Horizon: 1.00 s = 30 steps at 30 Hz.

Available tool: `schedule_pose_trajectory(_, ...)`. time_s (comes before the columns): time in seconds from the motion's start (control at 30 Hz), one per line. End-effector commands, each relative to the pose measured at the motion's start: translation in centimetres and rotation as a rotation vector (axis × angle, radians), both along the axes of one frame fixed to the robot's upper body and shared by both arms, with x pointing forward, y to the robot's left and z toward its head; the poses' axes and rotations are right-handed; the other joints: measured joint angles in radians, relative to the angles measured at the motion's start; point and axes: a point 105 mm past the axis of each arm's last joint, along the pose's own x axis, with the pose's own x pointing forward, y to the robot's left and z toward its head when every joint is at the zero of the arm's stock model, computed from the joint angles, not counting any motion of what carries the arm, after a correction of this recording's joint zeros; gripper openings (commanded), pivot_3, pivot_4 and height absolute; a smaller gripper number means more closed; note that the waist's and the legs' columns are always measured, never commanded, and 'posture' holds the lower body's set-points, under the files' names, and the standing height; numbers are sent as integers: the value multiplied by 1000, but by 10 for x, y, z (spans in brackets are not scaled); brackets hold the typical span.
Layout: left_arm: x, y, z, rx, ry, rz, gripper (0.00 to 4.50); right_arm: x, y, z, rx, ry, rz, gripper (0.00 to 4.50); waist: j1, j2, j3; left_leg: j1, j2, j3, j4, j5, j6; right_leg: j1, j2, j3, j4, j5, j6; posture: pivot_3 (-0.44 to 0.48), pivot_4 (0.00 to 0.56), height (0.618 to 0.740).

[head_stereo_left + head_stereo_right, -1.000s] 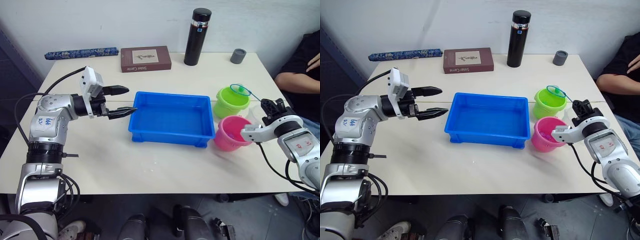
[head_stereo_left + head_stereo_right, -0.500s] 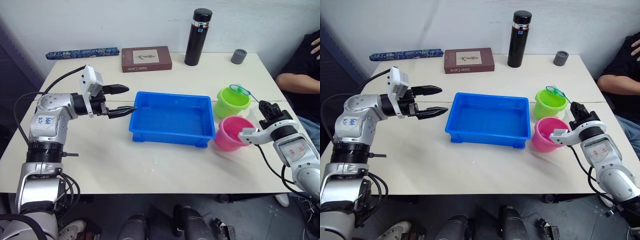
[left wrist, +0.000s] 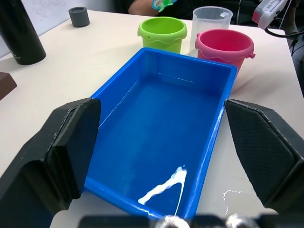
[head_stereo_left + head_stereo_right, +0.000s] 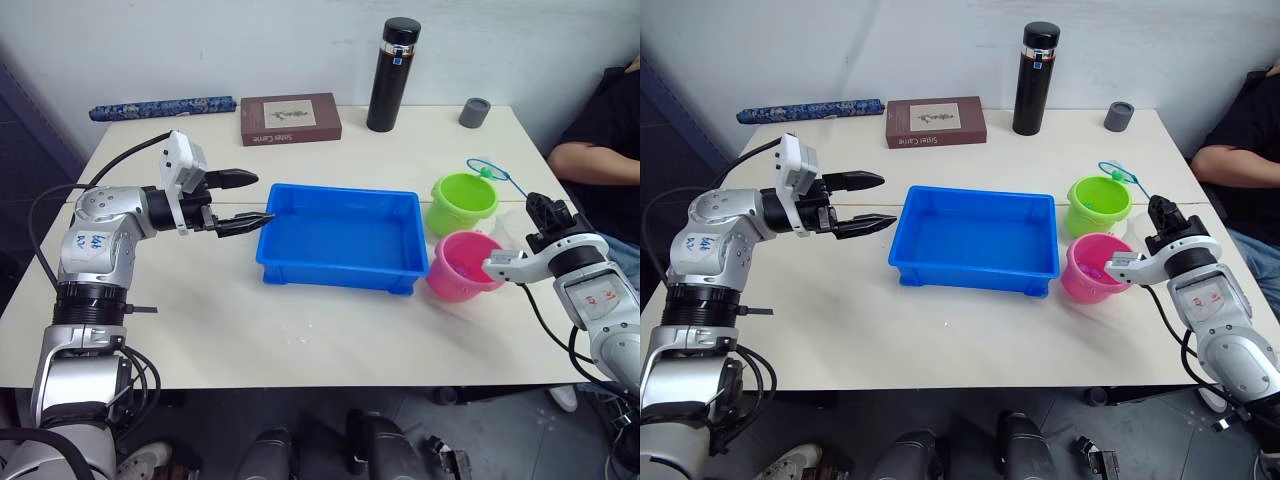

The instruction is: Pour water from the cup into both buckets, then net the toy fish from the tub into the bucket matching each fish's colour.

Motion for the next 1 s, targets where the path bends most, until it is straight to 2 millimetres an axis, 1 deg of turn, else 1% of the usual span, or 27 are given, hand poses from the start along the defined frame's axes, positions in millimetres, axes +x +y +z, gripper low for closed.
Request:
schedule_pose_trajectory(0.03, -2, -3, 12, -1, -53, -11, 4483, -2, 2, 19, -6, -67, 10, 0, 0, 0, 0, 0, 0, 0, 0, 0, 0, 0, 0, 0, 0, 0, 0, 0, 150, 740)
schedule_pose_trajectory(0.2, -2, -2, 12, 0, -52, -10, 4483, -2, 4, 17, 16, -62, 16, 0, 0, 0, 0, 0, 0, 0, 0, 0, 0, 0, 0, 0, 0, 0, 0, 0, 150, 740)
schedule_pose_trajectory(0.27, -3, -1, 12, 1, -53, -10, 4483, -2, 8, 17, 62, -58, 37, 0, 0, 0, 0, 0, 0, 0, 0, 0, 0, 0, 0, 0, 0, 0, 0, 0, 150, 740)
schedule_pose_trajectory(0.37, -4, 2, 12, -2, -47, -4, 4483, -3, 17, 18, 211, -18, 90, 0, 0, 0, 0, 0, 0, 0, 0, 0, 0, 0, 0, 0, 0, 0, 0, 0, 150, 740)
schedule_pose_trajectory(0.4, -4, 4, 11, -3, -43, -1, 4483, -5, 19, 21, 272, -1, 111, 0, 0, 0, 0, 0, 0, 0, 0, 0, 0, 0, 0, 0, 0, 0, 0, 0, 150, 740)
schedule_pose_trajectory(0.43, -5, 6, 12, -7, -38, -1, 4483, -6, 17, 26, 295, 7, 106, 0, -1, 0, 0, 0, 0, 0, 0, 0, 0, 0, 1, 0, 0, 0, 0, 0, 150, 740)
schedule_pose_trajectory(0.5, -6, 7, 12, -14, -33, -2, 4483, -7, 18, 29, 417, 54, 129, 0, 0, 0, 0, 0, 0, 0, 0, 0, 0, 0, 1, 0, 0, 0, 0, 0, 150, 740)
schedule_pose_trajectory(0.57, -7, 7, 12, -11, -32, -5, 4483, -7, 12, 32, 532, 97, 119, 0, 0, 0, 0, 1, 0, 0, 0, 0, 0, 1, 0, 0, 0, 0, 0, 0, 150, 740)
schedule_pose_trajectory(0.63, -9, 7, 11, -10, -29, -10, 4483, -5, 5, 37, 748, 116, 105, 0, 0, 0, 0, 1, 0, 0, 1, 0, 0, 1, 0, 0, 0, 0, 0, 0, 150, 740)
schedule_pose_trajectory(0.7, -12, 7, 11, -5, -18, -24, 4483, -4, 6, 39, 991, 170, 132, 0, -1, 0, 0, 2, 1, 0, 1, 0, 0, 2, 0, 0, 0, 0, 0, 0, 150, 740)
schedule_pose_trajectory(0.73, -13, 7, 10, -1, -12, -31, 4483, -4, 7, 39, 1074, 199, 145, 0, -1, 0, 0, 2, 1, 0, 1, 0, 0, 2, 0, 0, 1, 0, 0, 0, 150, 740)
schedule_pose_trajectory(0.77, -15, 7, 9, 5, -5, -39, 4483, -4, 11, 39, 1166, 244, 174, 0, -1, 0, 0, 2, 1, 0, 1, 0, 0, 2, 1, 0, 1, 0, 0, 0, 150, 740)
schedule_pose_trajectory(0.83, -20, 7, 8, 14, 12, -61, 4483, -10, 28, 45, 1363, 381, 276, 0, -1, 0, 0, 2, 1, 0, 1, 0, 0, 2, 1, 0, 1, 0, 0, 0, 150, 740)
schedule_pose_trajectory(0.87, -22, 6, 8, 17, 20, -74, 4483, -14, 36, 47, 1433, 461, 322, 0, -1, 0, 0, 2, 1, 0, 1, 0, 0, 2, 0, 0, 1, 0, 0, 0, 150, 740)
schedule_pose_trajectory(0.9, -25, 6, 9, 20, 27, -86, 4483, -18, 43, 51, 1468, 528, 369, 0, 0, 0, 0, 2, 1, 0, 1, 0, 0, 2, 0, 0, 1, 0, 0, 0, 150, 740)
schedule_pose_trajectory(0.97, -31, 6, 8, 34, 40, -112, 4483, -26, 53, 50, 1548, 687, 403, 0, 0, 0, 0, 2, 1, -1, 1, 0, 1, 2, 0, 0, 1, 0, 0, 0, 150, 740)
schedule_pose_trajectory(1.0, -33, 6, 8, 37, 43, -118, 4483, -29, 56, 50, 1541, 739, 410, 0, 0, 0, 0, 2, 1, -1, 1, 0, 1, 2, 0, 0, 1, 0, 0, 0, 150, 740)
